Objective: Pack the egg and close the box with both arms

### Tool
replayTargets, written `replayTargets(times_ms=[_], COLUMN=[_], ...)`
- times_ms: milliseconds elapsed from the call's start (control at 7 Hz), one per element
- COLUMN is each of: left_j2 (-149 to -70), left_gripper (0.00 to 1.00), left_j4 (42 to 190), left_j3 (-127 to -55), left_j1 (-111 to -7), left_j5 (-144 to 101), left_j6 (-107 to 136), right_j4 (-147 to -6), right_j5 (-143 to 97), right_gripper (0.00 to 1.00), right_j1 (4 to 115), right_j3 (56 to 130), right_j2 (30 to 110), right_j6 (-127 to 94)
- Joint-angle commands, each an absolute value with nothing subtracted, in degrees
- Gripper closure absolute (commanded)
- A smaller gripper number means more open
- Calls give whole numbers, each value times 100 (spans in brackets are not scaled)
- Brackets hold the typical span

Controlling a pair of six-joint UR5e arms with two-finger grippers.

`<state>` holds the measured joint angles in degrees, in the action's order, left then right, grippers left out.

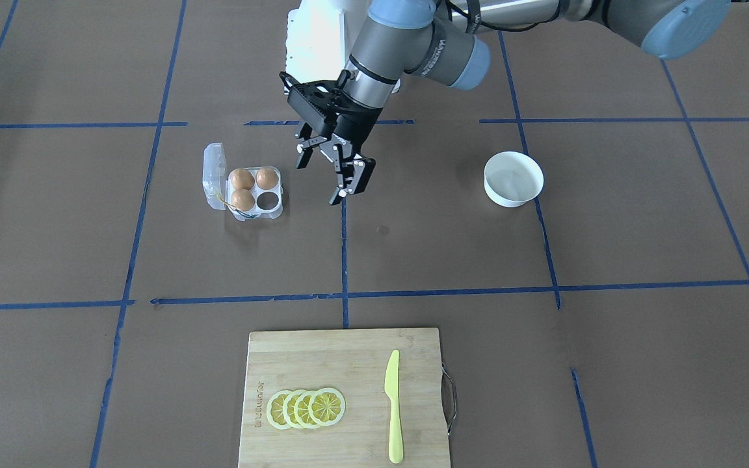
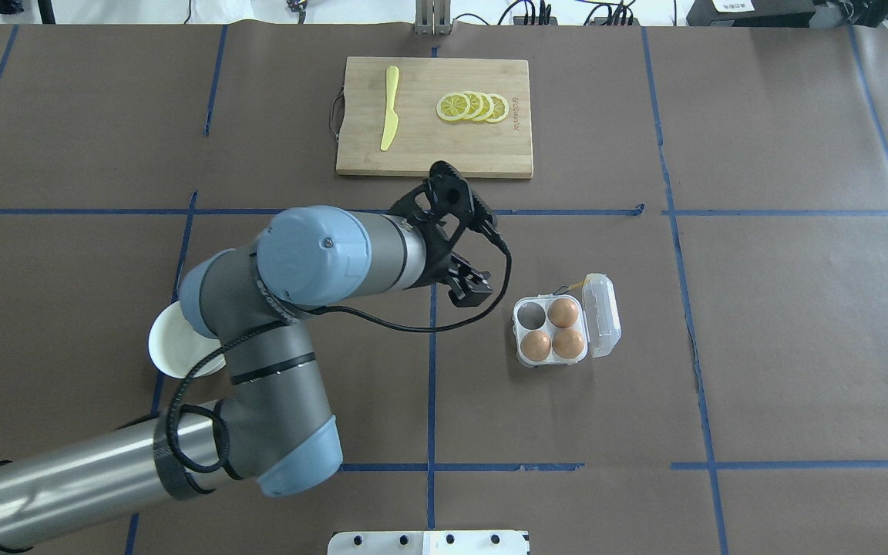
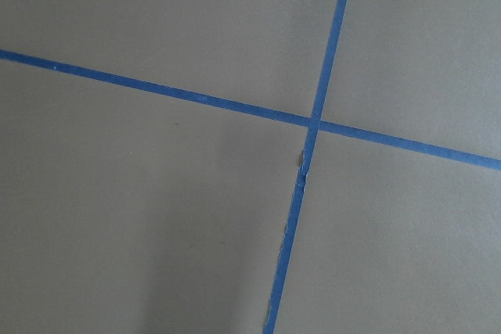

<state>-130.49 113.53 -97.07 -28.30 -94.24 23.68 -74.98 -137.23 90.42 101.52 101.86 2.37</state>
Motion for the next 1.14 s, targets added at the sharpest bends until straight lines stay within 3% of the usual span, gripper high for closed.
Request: replayTargets(times_ms=[0, 429, 714, 1000], left_j2=[-12282, -11254, -10884, -10451], left_gripper=[1, 0, 0, 0], left_j4=[10146, 9853, 9703, 9232], left_j3=[-10657, -10759, -9900, -9330], left_j1=[-3940, -5173, -6673, -7414], left_j5=[-10096, -10511, -12209, -12286], left_j6=[2199, 2180, 1954, 121], right_j4=[-7497, -7497, -7497, -7497], right_j5=[-13702, -13693, -13702, -13711], right_gripper=[0, 0, 0, 0], right_j1=[9044, 9044, 9044, 9035], right_j3=[10151, 10117, 10107, 10107], right_j2=[10187, 10178, 10178, 10178], right_j6=[255, 246, 246, 237])
